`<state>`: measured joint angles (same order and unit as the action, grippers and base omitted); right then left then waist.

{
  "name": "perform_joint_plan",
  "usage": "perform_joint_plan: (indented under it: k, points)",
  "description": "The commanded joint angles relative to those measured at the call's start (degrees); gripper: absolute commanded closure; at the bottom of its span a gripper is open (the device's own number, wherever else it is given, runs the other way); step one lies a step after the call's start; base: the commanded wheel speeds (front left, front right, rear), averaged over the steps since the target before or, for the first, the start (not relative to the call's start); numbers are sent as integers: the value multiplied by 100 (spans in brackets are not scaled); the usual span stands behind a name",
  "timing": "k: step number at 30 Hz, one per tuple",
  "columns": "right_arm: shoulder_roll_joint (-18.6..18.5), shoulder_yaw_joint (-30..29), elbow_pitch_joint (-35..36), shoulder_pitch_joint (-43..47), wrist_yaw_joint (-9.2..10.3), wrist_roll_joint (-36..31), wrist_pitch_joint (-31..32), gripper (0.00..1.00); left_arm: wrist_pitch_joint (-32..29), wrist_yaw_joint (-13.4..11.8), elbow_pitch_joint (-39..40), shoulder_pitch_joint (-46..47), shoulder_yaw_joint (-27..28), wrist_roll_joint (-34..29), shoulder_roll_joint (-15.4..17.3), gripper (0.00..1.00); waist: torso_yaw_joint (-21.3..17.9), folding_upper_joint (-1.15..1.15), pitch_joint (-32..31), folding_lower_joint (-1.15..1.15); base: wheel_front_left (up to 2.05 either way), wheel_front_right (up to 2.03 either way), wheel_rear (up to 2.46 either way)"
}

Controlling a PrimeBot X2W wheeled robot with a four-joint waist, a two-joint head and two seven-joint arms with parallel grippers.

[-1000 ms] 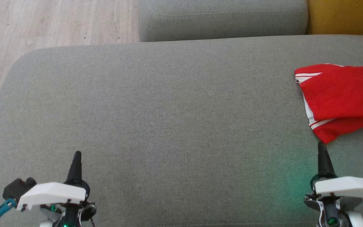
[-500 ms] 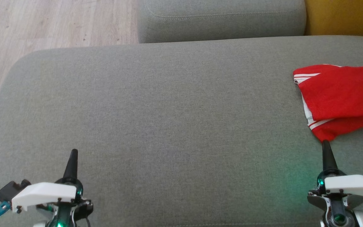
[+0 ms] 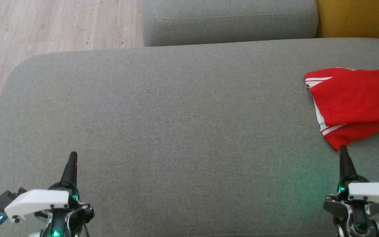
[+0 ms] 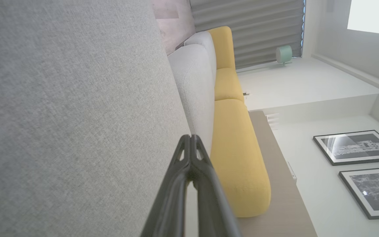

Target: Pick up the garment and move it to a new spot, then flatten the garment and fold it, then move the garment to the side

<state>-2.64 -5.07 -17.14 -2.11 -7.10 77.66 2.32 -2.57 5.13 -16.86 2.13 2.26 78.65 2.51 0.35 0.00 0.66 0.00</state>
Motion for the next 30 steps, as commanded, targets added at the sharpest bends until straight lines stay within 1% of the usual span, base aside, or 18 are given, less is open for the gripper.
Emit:
perform_joint_plan:
  k: [1, 21, 30]
  points:
    - [-78, 62, 239, -329, -32, 186, 55, 100, -64, 77, 216, 324, 187, 161, 33, 100, -2, 0, -3, 0, 0, 0, 0]
    - [-75, -76, 316, -401, -39, 1508, 361, 100, -392, 236, 279, 406, 426, 1353, 37, 100, -35, 0, -48, 0, 0, 0, 0]
    - [-69, -85, 315, -401, -39, 1500, 368, 100, -392, 236, 280, 406, 425, 1353, 37, 100, -35, 0, -48, 0, 0, 0, 0]
